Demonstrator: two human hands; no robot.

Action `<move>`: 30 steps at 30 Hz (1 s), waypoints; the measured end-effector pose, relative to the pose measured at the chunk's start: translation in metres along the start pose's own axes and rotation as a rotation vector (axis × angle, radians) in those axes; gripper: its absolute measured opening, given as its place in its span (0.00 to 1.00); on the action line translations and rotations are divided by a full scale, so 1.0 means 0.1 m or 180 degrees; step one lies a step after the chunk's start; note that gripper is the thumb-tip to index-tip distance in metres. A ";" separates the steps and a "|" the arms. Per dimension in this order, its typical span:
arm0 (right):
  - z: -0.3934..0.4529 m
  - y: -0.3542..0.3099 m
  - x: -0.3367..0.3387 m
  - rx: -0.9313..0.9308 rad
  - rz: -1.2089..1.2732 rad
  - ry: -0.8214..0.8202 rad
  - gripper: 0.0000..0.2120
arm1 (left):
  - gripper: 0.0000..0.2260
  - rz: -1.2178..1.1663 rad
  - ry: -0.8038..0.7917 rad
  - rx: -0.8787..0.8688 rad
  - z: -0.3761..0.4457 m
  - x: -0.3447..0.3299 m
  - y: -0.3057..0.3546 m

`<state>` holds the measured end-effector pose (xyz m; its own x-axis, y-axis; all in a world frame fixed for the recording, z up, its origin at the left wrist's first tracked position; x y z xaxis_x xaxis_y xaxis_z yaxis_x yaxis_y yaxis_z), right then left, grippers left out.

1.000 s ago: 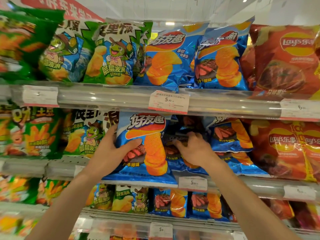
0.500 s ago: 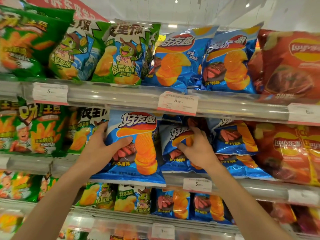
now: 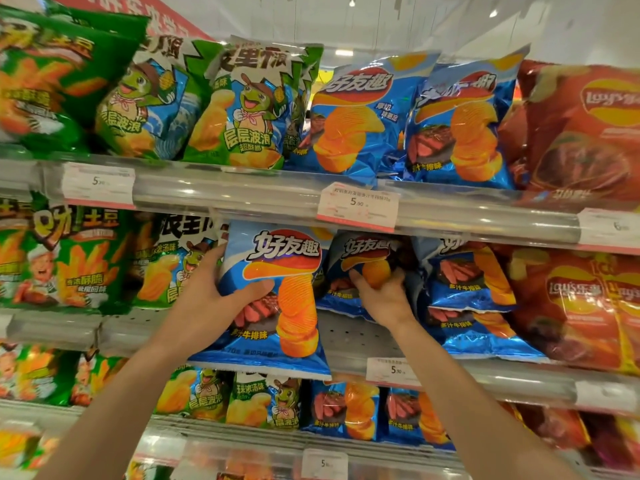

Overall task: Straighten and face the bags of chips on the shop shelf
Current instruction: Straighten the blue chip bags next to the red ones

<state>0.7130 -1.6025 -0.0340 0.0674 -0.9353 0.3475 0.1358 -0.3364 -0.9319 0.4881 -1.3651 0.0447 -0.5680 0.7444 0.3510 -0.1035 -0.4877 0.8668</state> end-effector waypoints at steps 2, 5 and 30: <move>0.01 0.01 0.01 0.0002 -0.0097 -0.0020 0.38 | 0.29 -0.0065 -0.0014 -0.0014 0.01 -0.03 -0.01; -0.01 -0.14 0.09 0.0448 -0.0139 0.0310 0.30 | 0.29 -0.0160 -0.0041 -0.0045 0.01 -0.07 0.01; -0.66 -0.43 0.12 0.0501 0.0907 -0.0395 0.25 | 0.29 0.0297 -0.0203 -0.0524 0.07 -0.83 0.18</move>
<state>0.6425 -1.6069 0.0035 0.2430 -0.9654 0.0948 0.2445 -0.0336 -0.9691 0.5395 -1.4326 0.0339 -0.5290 0.7174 0.4533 -0.1879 -0.6200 0.7618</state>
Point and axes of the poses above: each hand's wrist, its own z-axis towards the middle knuckle, its own x-axis out of the back of the hand, y = z × x, the point moved 9 cm from there along z, towards the middle knuckle, and after that the axes turned 1 degree about z, right-handed, at the moved point
